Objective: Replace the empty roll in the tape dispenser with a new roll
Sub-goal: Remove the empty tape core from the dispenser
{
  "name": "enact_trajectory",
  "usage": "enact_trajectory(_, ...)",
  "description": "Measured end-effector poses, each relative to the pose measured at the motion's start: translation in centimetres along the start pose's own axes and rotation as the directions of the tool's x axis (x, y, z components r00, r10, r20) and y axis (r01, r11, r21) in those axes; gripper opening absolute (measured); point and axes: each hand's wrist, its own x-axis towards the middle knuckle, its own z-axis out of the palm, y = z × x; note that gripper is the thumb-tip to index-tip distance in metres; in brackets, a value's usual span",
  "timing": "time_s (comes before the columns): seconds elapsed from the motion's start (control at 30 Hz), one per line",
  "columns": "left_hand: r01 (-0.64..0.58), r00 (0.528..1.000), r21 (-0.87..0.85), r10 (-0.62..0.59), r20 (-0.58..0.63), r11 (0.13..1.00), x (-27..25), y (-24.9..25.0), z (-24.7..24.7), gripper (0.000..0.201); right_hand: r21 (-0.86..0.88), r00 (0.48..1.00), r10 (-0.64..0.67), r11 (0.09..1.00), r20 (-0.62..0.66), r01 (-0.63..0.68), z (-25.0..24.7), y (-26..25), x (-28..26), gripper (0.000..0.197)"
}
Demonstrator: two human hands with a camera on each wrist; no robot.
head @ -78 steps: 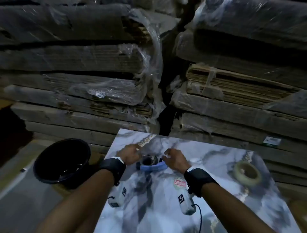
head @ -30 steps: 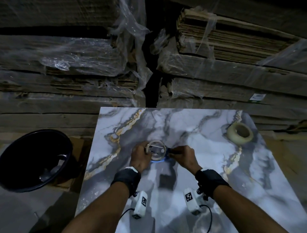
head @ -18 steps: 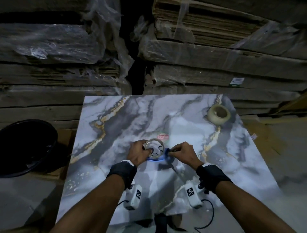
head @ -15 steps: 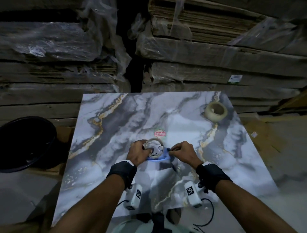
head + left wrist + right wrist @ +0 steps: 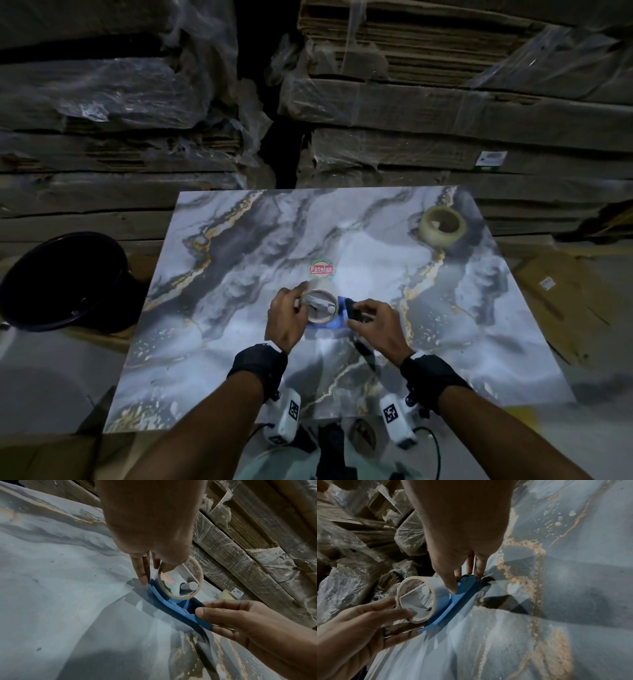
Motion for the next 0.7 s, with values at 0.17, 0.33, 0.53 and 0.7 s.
enact_trajectory(0.17, -0.067, 0.998, -0.021, 0.067, -0.019, 0.998, -0.2, 0.4, 0.0, 0.056, -0.045, 0.997, -0.061, 0.997, 0.055, 0.064, -0.2, 0.2, 0.3, 0.036)
enact_trajectory(0.33, -0.111, 0.994, -0.009, 0.111, -0.007, 0.994, -0.4, 1.3, -0.4, 0.054, -0.112, 0.974, -0.190, 0.972, 0.125, 0.204, -0.3, -0.8, 0.8, 0.074)
enact_trajectory(0.53, -0.201, 0.978, 0.026, 0.199, 0.063, 0.979, 0.1, 2.0, -1.1, 0.053, 0.022, 0.941, -0.247, 0.968, 0.229, 0.249, -0.2, -3.1, 1.6, 0.069)
enact_trajectory(0.7, -0.177, 0.981, 0.080, 0.169, 0.091, 0.981, 0.8, 2.3, -1.6, 0.063, 0.081, 0.941, -0.209, 0.978, 0.267, 0.194, -0.7, -3.2, 2.2, 0.057)
